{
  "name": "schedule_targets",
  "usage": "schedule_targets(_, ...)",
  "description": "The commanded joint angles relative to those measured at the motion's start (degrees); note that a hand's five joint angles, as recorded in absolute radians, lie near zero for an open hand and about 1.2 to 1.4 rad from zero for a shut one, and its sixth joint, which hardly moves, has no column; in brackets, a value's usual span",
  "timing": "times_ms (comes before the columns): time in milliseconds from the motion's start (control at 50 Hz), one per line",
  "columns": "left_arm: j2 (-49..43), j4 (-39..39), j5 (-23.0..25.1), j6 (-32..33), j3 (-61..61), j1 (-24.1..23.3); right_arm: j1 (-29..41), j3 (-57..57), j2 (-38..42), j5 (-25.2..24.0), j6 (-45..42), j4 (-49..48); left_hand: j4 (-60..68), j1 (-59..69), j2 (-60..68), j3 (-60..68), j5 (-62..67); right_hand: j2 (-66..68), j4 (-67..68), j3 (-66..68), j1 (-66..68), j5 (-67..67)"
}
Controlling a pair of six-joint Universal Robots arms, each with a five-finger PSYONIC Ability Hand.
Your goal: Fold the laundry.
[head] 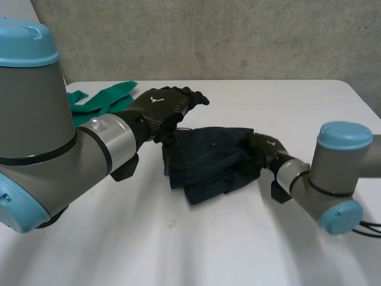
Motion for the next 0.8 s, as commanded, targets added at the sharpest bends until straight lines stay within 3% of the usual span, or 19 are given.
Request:
schedule_targets(20,0.04,0.43,0.00,0.00,0.02,0.16,-0.29,-12.73,4.81,-2.18,-6.98,7.50,-1.40,-0.84,-1.35,-1.75,-2.37,14.38,12.11,19.90,31.10,17.63)
schedule_targets(120,-0.04,0.60,-0.09,-0.08,0.02,0.77,-1.42,-26.24,10.77,-5.17,-14.79,14.62,-1.40,-0.84,-1.35,-1.75,-2.37,14.38,12.11,19.90,31.10,17.63)
schedule_targets(260,-0.22,0.78,-0.09,-0.08,0.02,1.21,-9.33,-48.31,21.94,-5.00,-16.92,19.20,-1.40,-0.84,-1.35,-1.75,-2.37,14.38,12.11,19.90,31.10,17.63)
schedule_targets(400,-0.75,0.87,-0.09,-0.08,0.11,1.21,-20.23,-77.76,36.71,2.55,-17.27,25.80,-1.40,-0.84,-1.35,-1.75,-2.37,14.38,12.11,19.90,31.10,17.63)
schedule_targets(620,-1.89,0.87,-0.35,-0.17,0.11,1.21,-30.16,-76.91,39.71,3.79,-21.66,22.02,-1.40,-0.84,-1.35,-1.75,-2.37,14.38,12.11,19.90,31.10,17.63)
schedule_targets(800,-2.33,0.87,-0.35,-0.17,0.02,1.12,-35.88,-77.17,40.50,-3.15,-23.51,20.26,-1.24,-0.67,-1.18,-1.58,-2.20,14.38,12.11,19.90,31.10,17.63)
